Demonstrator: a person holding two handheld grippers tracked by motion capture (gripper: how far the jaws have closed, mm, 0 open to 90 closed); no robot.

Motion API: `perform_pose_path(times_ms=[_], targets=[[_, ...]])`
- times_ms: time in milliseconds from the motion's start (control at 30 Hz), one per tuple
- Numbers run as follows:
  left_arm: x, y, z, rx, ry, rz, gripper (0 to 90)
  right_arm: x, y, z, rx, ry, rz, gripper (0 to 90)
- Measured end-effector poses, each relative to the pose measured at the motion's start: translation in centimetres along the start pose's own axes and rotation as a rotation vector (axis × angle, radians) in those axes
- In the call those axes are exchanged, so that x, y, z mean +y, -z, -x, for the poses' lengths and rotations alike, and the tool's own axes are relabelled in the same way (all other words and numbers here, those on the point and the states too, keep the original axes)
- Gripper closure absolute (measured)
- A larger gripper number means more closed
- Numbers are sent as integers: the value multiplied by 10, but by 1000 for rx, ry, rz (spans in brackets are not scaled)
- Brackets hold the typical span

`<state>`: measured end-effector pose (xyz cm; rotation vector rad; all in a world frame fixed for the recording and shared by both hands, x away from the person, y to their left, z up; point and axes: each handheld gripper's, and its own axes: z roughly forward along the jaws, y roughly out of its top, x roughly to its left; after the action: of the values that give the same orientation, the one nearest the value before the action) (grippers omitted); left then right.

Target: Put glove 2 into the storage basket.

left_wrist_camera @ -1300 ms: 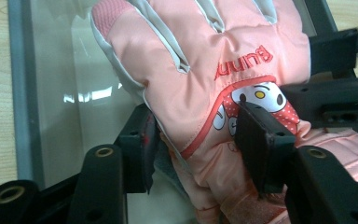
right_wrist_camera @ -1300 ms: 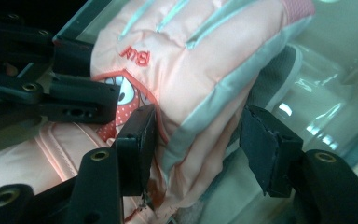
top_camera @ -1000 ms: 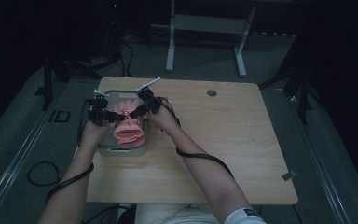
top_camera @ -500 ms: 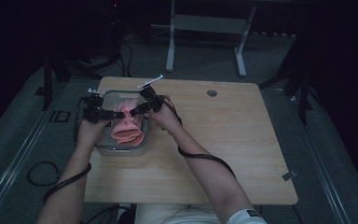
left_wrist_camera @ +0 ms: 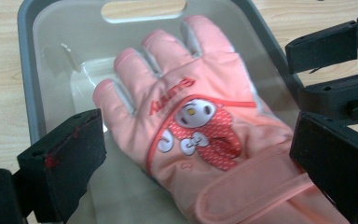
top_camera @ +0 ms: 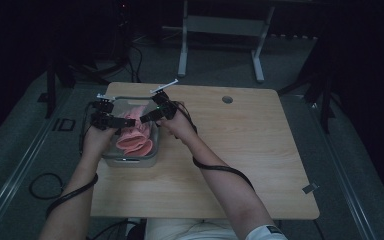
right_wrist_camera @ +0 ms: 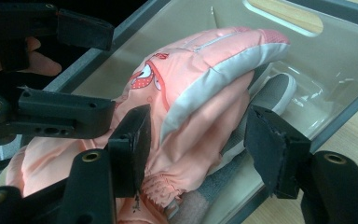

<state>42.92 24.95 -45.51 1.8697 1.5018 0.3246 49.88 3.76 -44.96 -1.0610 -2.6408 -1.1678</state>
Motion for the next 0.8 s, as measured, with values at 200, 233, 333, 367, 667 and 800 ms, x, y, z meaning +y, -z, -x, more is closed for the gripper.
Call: perform_pose_path(times_ms=[200,233,333,367,667,800], targets=[[2,3,3,0,-25,-4,28,0,3,-1,5,4,6,410],[3,3,4,-1,-24,-2,28,0,3,-1,4,5,7,410],[3,5,4,-3,-27,1,27,0,4,-1,8,8,12,410],[4,5,4,-3,-29,3,27,0,5,-1,10,7,13,410],[6,9,8,-12,-40,16,27,-2,10,1,16,3,23,411],[8,10,12,-17,-52,19,27,-3,12,2,16,3,27,410]])
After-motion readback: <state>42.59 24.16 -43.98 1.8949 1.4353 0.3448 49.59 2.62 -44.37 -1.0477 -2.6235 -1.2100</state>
